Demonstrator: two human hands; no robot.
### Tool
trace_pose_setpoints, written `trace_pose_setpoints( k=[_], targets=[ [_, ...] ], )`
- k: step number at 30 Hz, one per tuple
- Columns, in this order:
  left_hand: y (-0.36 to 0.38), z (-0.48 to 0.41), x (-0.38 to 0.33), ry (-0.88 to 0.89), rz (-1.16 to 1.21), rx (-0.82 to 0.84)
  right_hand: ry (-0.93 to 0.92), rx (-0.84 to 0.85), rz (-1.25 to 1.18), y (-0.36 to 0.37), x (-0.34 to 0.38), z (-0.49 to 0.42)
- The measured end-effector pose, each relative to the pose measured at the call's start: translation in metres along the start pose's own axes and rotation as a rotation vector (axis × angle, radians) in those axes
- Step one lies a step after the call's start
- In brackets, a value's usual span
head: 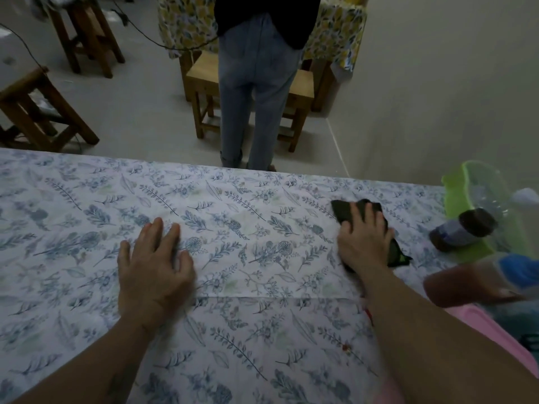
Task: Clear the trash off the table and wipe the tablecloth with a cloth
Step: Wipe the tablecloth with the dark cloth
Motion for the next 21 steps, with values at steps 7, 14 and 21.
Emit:
trace_pose_setpoints(
  k=[7,14,21],
  targets=[
    [0.0,0.0,-0.001,-0.008,-0.047,0.028,-0.152,0.085,-0.075,0.002,0.061,0.048],
    [-0.001,0.0,-0.002,-0.008,-0.056,0.023,-0.572,0.182,-0.084,0.027,0.186,0.076],
    [0.001,-0.001,0.001,-0.002,-0.033,0.014,-0.427,0.109,-0.064,0.019,0.143,-0.025]
  ],
)
Point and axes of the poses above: each hand's wrist, its own z-axis away from the middle knuckle, its own y-axis out of the palm, x = y × z, the point moved 2 cm from there along -z, towards the middle knuckle
